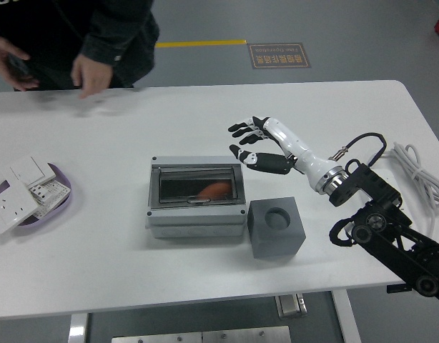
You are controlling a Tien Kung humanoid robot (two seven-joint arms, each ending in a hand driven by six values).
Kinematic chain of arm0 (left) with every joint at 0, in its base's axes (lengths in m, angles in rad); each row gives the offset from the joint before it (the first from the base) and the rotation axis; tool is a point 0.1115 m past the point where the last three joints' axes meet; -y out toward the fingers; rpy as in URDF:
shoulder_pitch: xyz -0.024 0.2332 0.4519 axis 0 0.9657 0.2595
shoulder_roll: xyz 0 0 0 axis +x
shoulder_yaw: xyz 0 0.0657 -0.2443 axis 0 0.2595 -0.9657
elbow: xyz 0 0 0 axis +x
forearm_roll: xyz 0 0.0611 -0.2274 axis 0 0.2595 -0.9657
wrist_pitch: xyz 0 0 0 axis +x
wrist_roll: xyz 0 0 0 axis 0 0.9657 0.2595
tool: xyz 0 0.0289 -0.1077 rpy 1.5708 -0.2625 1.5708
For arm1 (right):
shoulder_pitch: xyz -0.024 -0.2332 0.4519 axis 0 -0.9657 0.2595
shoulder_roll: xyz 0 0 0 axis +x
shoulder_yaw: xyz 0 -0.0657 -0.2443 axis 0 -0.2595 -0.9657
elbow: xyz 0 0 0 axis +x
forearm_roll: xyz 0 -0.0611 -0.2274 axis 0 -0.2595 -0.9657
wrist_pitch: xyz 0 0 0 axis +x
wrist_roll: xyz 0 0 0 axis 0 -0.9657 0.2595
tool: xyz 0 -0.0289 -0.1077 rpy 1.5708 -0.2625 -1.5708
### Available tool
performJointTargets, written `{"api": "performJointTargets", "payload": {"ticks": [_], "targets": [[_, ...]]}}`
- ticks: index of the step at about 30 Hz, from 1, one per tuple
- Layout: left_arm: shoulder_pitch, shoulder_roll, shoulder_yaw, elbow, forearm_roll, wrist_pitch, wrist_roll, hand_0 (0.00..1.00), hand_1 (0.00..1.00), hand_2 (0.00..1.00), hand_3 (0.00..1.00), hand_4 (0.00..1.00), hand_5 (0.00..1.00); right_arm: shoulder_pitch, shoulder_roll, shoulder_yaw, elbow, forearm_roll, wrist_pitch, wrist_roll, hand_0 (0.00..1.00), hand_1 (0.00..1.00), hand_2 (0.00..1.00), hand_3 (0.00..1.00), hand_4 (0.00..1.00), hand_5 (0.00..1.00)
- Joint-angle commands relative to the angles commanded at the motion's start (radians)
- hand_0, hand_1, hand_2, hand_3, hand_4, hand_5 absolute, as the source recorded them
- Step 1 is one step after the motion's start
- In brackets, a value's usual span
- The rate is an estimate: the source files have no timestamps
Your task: Pick up the cylinder from the cube,place it in the box,flap close box
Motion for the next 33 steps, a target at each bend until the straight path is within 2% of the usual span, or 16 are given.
{"api": "performJointTargets", "payload": {"ticks": [6,10,15,26,33], "targets": [[0.017,0.007,0.004,0.0,-0.009,0.001,0.003,0.638,0.661,0.577,0.635,0.724,0.3,-0.145,0.073,0.231,-0.012,0.053,-0.04,0.085,0.631,0.604,0.675,0.687,0.639,0.371],[0.015,0.012,0.003,0.0,-0.003,0.0,0.004,0.638,0.661,0.577,0.635,0.724,0.3,-0.224,0.108,0.372,-0.019,0.09,-0.06,0.134,0.631,0.604,0.675,0.687,0.639,0.371],[0.006,0.019,0.007,0.0,-0.006,-0.001,-0.001,0.638,0.661,0.576,0.635,0.724,0.3,-0.307,0.119,0.54,-0.033,0.129,-0.075,0.174,0.613,0.599,0.667,0.684,0.624,0.388],[0.022,0.021,-0.006,0.0,-0.002,0.002,0.005,0.638,0.661,0.577,0.634,0.724,0.298,-0.381,0.146,0.84,-0.076,0.16,-0.074,0.203,0.593,0.588,0.642,0.671,0.612,0.379],[0.021,0.021,-0.008,0.0,-0.009,0.004,0.001,0.638,0.661,0.577,0.633,0.723,0.298,-0.392,0.159,0.956,-0.104,0.174,-0.048,0.219,0.594,0.586,0.642,0.671,0.604,0.367]]}}
